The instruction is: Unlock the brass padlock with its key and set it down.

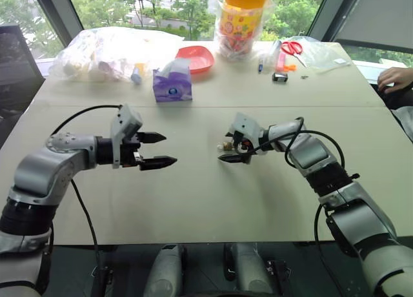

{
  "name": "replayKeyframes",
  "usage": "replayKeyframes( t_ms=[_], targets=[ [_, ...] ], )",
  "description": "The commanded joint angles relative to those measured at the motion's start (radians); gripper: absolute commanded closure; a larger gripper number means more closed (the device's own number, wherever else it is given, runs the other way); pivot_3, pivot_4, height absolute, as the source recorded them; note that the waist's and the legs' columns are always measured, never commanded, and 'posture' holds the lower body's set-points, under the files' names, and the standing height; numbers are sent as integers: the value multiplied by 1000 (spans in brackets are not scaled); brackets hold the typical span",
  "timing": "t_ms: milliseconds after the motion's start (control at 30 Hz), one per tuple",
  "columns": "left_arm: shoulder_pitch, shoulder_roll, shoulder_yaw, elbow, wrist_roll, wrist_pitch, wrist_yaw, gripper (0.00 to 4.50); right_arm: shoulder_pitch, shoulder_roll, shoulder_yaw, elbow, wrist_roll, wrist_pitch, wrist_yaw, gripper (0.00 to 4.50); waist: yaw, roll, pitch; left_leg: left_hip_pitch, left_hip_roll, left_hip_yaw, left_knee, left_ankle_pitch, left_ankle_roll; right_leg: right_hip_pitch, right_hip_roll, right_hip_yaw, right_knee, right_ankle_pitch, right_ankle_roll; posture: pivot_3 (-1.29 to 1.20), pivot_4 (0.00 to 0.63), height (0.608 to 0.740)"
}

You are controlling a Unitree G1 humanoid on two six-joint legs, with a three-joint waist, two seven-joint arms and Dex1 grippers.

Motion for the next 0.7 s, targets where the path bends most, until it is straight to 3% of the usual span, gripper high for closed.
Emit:
replayKeyframes(
  t_ms=[33, 200, 300, 500, 600, 700],
  targets=[
    [17, -5, 60, -56, -23, 10, 30, 89, -38, 14, -18, 45, -16, -12, 48, 0, -2, 0, 0, 0, 0, 0, 0, 0, 0, 0, 0, 0, 0, 0, 0, 0, 150, 740],
    [38, -13, 72, -75, -22, 16, 43, 89, -56, 29, -28, 116, -40, -31, 81, 0, -8, 0, 0, 2, 0, 0, 0, 0, 0, 1, 0, 0, 2, 0, 0, 0, 150, 740],
    [37, -17, 72, -78, -21, 20, 50, 57, -56, 37, -29, 135, -53, -42, 92, 796, -13, 0, 0, 3, 0, 0, 0, 0, 0, 2, 0, 0, 2, 0, 0, 0, 150, 740],
    [16, -26, 60, -74, -21, 25, 51, 57, -42, 47, -37, 130, -74, -42, 94, 3783, -15, 0, 0, 4, 0, 0, 0, 0, 0, 2, 0, 0, 4, 0, 0, 0, 150, 740],
    [-3, -39, 51, -51, -13, 19, 47, 57, -33, 53, -58, 105, -80, -72, 69, 3822, -15, 0, 0, 4, 0, 0, 1, 0, -1, 2, 0, 0, 5, 0, 0, 0, 150, 740],
    [-72, -118, 47, 61, -38, 19, 36, 57, -10, 49, -91, -6, -109, -219, -16, 3822, -12, 0, 0, 5, 0, -1, 2, 1, -1, 2, 0, 0, 8, 0, 0, 0, 150, 740]
  ],
)
